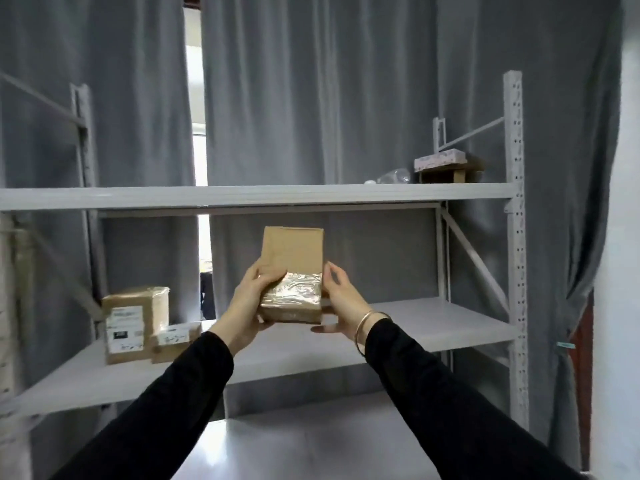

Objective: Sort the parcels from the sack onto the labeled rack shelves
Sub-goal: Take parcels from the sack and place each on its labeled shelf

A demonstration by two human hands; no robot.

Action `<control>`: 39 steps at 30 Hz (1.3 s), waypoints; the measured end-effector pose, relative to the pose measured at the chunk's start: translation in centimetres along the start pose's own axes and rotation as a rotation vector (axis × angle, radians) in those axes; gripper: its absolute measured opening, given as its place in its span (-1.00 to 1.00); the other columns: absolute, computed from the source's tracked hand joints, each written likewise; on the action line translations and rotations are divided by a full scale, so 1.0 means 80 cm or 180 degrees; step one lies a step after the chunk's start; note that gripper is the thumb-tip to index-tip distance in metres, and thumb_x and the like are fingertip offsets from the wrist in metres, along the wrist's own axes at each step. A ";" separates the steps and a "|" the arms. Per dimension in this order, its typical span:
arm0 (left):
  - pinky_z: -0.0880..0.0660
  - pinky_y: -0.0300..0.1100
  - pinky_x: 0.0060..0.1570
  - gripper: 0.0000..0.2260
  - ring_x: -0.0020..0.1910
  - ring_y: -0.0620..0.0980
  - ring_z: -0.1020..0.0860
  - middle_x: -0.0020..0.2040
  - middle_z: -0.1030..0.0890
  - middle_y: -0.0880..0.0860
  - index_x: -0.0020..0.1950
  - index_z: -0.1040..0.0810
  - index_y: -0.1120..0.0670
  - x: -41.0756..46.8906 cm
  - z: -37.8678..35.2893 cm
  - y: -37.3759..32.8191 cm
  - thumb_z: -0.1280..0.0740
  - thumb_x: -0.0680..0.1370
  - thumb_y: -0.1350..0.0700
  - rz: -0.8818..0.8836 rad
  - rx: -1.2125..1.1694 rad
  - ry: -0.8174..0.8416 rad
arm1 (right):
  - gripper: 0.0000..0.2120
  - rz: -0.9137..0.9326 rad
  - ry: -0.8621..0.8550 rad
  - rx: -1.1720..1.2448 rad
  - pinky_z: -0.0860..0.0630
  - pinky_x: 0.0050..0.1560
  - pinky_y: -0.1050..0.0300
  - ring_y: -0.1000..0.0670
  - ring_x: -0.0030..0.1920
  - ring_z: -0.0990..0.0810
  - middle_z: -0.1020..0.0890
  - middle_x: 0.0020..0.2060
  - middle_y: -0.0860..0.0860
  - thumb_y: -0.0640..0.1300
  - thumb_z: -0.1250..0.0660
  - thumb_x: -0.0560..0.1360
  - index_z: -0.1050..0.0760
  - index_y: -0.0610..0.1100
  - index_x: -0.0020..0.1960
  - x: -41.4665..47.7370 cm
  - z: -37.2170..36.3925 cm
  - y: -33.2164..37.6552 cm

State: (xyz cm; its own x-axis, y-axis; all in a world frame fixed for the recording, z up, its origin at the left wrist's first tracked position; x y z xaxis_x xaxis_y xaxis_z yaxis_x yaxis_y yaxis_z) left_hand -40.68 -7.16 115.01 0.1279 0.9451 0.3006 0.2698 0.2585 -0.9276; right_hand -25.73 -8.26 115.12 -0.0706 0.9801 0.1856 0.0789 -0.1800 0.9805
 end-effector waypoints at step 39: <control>-0.50 -0.18 0.20 -0.30 0.23 -0.14 -0.50 0.29 -0.51 -0.06 0.47 -0.22 -0.03 0.031 0.483 -0.061 -0.43 0.39 -0.01 -0.0879 0.1979 -0.0606 | -0.66 -0.0674 0.1041 0.0604 -0.45 -0.51 0.31 0.03 -0.50 -0.54 -0.51 -0.50 0.03 0.08 -0.12 0.48 -0.36 -0.07 -0.38 0.214 -0.405 -0.085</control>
State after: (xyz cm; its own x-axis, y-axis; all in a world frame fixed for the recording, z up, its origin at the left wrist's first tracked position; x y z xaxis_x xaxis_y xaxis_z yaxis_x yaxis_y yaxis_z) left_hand -78.60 1.63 111.71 -0.0511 0.8323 0.5519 -0.3341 0.5065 -0.7948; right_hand -59.72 7.02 113.70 -0.4138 0.9101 0.0223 0.2082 0.0708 0.9755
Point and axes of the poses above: each hand's wrist, its own x-axis towards the middle knuckle, its own z-axis out of the back of the hand, y = z × x, the point moved 2 cm from there along x, towards the middle knuckle
